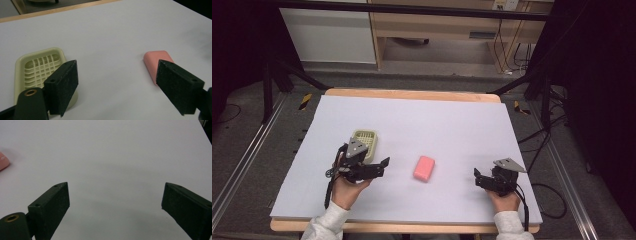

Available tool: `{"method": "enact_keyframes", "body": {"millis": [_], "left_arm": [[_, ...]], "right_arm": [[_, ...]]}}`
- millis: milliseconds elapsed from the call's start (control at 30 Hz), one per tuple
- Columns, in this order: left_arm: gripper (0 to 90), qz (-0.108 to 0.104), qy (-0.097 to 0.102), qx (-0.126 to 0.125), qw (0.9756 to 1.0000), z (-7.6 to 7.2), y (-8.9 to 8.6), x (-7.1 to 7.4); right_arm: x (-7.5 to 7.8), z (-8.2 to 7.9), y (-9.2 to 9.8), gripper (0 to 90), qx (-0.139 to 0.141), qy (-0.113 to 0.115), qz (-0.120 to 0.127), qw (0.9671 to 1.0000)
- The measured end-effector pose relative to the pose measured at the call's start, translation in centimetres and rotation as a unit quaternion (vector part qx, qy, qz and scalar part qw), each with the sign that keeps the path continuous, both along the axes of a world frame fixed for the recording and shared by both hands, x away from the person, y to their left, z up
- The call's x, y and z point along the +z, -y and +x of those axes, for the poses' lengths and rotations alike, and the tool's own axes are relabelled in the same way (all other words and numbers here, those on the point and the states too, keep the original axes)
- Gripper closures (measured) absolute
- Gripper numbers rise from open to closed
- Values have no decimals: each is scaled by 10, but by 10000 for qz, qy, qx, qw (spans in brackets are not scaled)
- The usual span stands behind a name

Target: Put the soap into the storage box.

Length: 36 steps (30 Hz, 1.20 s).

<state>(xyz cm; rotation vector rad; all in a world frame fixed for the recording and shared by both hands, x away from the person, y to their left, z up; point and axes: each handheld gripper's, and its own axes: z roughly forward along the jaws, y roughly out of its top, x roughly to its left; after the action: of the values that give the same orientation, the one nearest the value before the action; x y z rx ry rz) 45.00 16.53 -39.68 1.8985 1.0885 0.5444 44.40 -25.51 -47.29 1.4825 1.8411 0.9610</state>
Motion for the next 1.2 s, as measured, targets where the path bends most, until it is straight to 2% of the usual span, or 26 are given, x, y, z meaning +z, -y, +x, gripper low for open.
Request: {"method": "enact_keyframes", "body": {"millis": [233, 833, 1200], "left_arm": [[173, -29, -36, -104, 9999, 6, 16, 1], [173, 174, -105, -284, 9994, 17, 54, 0], [173, 289, -192, -382, 9987, 22, 73, -5]], "right_arm": [[0, 0, 0, 82, -3, 6, -24, 10000], [0, 1, 1, 83, -16, 11, -50, 10000], [0, 1, 0, 83, -12, 2, -52, 10000]]}}
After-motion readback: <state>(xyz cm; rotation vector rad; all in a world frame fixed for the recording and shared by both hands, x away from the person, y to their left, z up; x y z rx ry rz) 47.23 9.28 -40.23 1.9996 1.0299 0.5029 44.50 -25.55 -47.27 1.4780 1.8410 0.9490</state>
